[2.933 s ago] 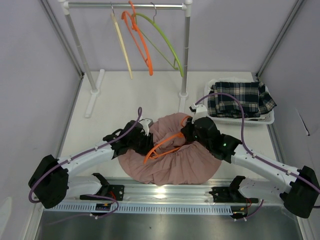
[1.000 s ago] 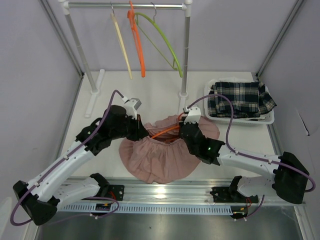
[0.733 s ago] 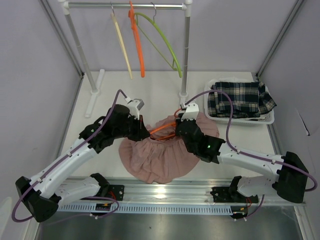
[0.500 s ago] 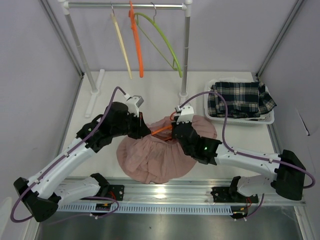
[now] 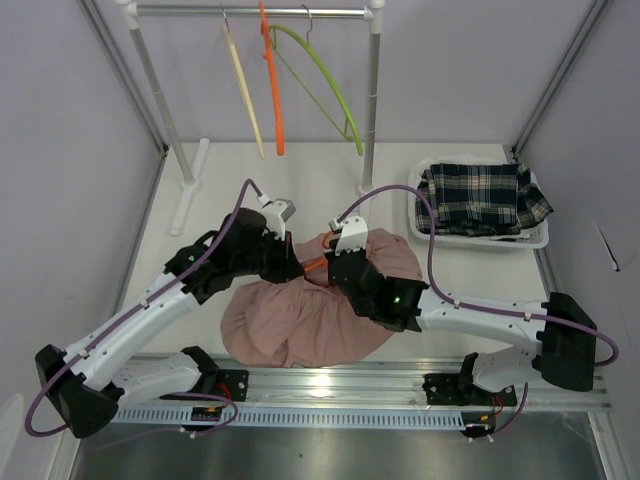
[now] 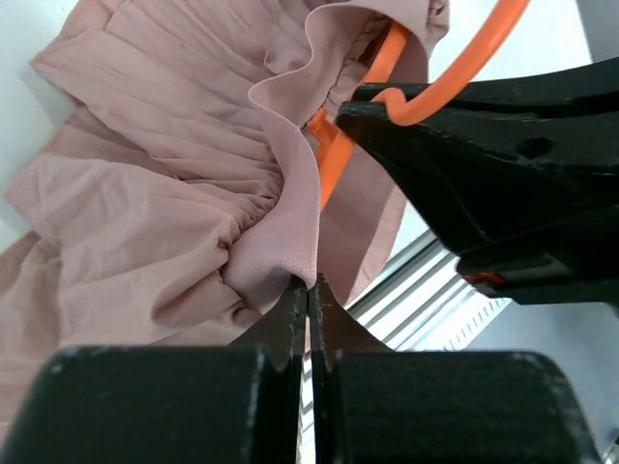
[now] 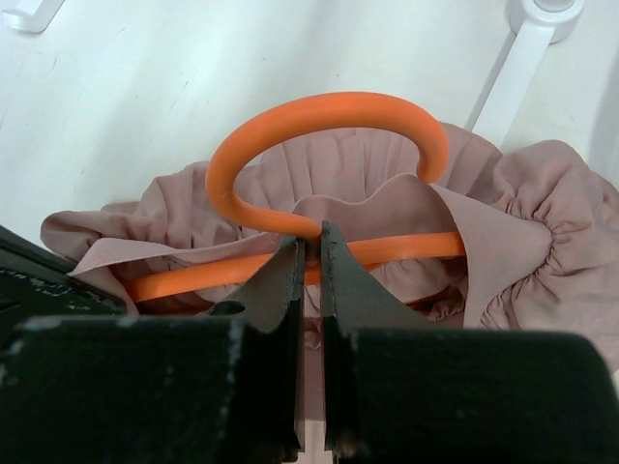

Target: Place the skirt on the hanger

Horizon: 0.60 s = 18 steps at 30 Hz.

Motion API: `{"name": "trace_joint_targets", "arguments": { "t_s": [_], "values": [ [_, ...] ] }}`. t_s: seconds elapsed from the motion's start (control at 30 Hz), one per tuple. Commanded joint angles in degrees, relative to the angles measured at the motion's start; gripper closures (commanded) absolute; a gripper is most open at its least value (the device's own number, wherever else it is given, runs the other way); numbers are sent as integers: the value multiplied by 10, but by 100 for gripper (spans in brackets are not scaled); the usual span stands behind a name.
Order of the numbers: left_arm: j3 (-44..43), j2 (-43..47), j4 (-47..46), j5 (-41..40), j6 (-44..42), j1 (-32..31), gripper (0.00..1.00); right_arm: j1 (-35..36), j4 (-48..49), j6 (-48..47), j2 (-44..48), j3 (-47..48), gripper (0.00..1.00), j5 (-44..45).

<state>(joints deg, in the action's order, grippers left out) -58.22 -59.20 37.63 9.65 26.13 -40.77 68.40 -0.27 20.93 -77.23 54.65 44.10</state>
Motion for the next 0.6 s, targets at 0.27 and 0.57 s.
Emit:
{"name": "trace_joint_targets", "arguments": {
  "t_s": [0.27,0.57],
  "values": [
    [-61,33,-23,19,-107,-4,50,8,-70,-12,81,77,100,-43],
    [-101,81,-35,48,-166,-4,36,7,-130,-31,117,117,100,-63]
  ]
}}
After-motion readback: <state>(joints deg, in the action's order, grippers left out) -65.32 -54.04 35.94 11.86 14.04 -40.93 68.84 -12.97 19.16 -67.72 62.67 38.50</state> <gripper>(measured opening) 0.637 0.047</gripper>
